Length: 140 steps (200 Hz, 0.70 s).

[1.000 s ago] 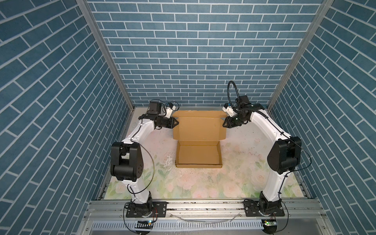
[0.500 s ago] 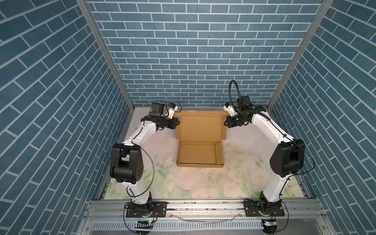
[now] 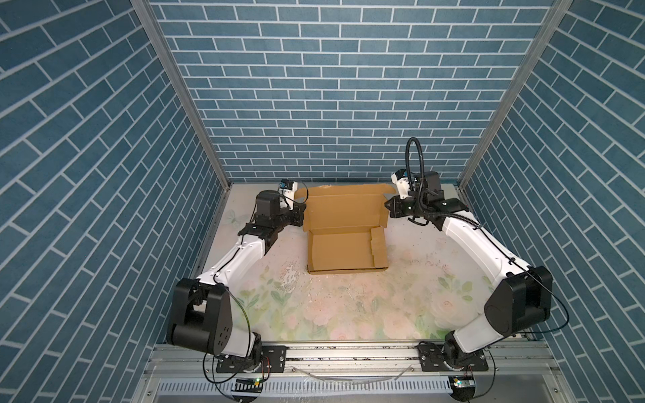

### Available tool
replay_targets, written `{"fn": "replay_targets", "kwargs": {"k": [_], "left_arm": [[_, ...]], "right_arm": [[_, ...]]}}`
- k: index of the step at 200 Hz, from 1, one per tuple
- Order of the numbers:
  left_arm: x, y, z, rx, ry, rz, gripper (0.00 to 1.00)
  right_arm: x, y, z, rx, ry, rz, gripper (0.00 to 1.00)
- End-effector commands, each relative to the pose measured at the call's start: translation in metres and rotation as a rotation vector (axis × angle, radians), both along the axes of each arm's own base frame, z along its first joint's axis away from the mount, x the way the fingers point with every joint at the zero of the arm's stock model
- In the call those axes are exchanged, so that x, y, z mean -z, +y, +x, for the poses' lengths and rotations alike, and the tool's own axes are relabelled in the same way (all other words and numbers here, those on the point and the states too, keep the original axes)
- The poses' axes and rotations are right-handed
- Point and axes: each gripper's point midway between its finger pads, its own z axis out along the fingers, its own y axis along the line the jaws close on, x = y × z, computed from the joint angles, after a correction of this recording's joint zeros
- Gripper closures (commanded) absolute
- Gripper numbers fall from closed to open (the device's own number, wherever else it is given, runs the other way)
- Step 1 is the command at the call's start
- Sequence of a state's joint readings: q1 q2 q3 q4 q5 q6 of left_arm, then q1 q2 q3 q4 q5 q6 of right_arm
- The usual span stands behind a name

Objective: Fold the paper box

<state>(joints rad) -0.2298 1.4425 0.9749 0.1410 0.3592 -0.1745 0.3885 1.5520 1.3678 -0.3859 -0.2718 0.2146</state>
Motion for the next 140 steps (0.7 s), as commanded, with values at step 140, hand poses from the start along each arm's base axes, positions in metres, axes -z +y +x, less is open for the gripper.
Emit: {"fn": "replay_targets", "kwargs": {"k": [140], "left_arm": [[0.017,-0.01,-0.028,-0.048,-0.094,0.098,1.0]], "right_arm": [[0.014,-0.013,-0.046,0.044,0.043,0.062,0.7]]}}
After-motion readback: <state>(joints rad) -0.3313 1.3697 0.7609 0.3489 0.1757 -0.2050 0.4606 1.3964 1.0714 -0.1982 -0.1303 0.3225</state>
